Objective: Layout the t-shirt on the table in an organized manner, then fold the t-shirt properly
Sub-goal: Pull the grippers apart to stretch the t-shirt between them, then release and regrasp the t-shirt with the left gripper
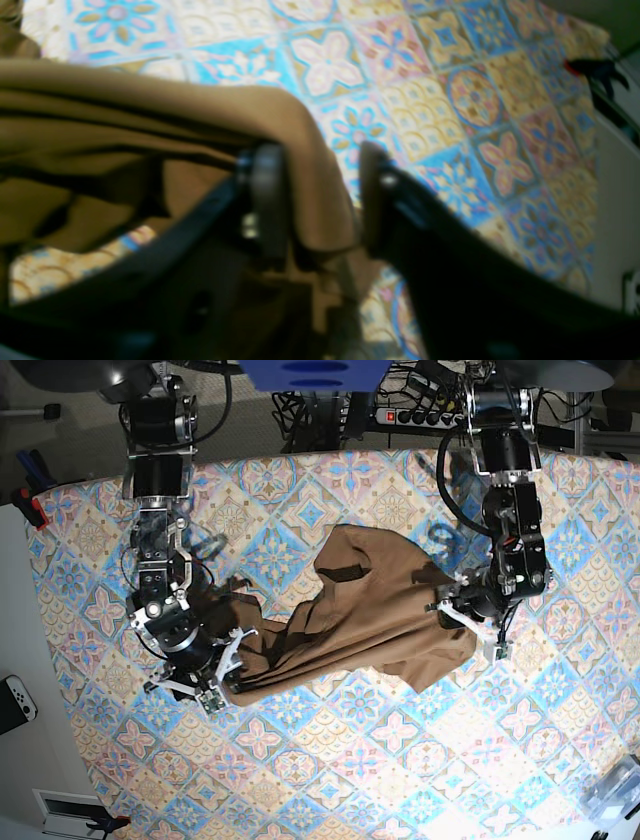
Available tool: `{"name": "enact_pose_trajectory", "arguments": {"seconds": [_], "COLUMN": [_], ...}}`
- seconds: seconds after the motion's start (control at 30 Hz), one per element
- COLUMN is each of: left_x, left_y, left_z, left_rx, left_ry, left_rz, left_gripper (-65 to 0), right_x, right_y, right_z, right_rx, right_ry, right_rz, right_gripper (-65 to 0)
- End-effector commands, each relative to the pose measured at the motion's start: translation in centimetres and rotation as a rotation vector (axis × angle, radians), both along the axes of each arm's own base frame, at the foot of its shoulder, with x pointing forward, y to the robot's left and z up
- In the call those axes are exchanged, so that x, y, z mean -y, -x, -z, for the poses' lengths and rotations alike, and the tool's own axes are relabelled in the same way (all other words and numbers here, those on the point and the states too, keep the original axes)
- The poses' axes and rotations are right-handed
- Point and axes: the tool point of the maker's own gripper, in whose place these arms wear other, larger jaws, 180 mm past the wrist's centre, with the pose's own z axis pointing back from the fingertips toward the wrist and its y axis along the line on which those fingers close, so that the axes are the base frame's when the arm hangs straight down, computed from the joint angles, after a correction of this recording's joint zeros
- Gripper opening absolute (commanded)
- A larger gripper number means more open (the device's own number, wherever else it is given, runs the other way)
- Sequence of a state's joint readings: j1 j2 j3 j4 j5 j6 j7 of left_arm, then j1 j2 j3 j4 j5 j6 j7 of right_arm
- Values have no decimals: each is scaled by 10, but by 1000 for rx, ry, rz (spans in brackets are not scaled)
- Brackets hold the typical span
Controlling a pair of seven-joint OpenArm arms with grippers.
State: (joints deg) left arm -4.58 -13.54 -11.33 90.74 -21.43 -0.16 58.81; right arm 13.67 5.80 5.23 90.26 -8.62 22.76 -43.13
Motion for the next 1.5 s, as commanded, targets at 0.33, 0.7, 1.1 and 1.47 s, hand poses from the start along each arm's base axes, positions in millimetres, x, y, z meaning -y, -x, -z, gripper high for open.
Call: {"name": "enact_pose_trajectory", "arguments": {"seconds": [0.33, 0.7, 1.1, 1.47], "left_x": [-3, 11, 11, 14], "left_y": [15, 38, 47, 48], "left_z": [-25, -56, -48, -47], "left_rx": [81, 171, 145, 140], "left_ry": [-45, -72, -71, -68], "left_rz": [15, 62, 62, 68], "left_gripper": [-199, -199, -199, -199], "right_x": [48, 44, 47, 47], "right_y": [23, 89, 107, 83], "right_z": [-44, 47, 108, 92], "right_rx": [147, -14, -124, -79], "right_ry": [-12, -255, -316, -317], "right_rz": [125, 157, 196, 188], "right_gripper": [-258, -258, -258, -258]}}
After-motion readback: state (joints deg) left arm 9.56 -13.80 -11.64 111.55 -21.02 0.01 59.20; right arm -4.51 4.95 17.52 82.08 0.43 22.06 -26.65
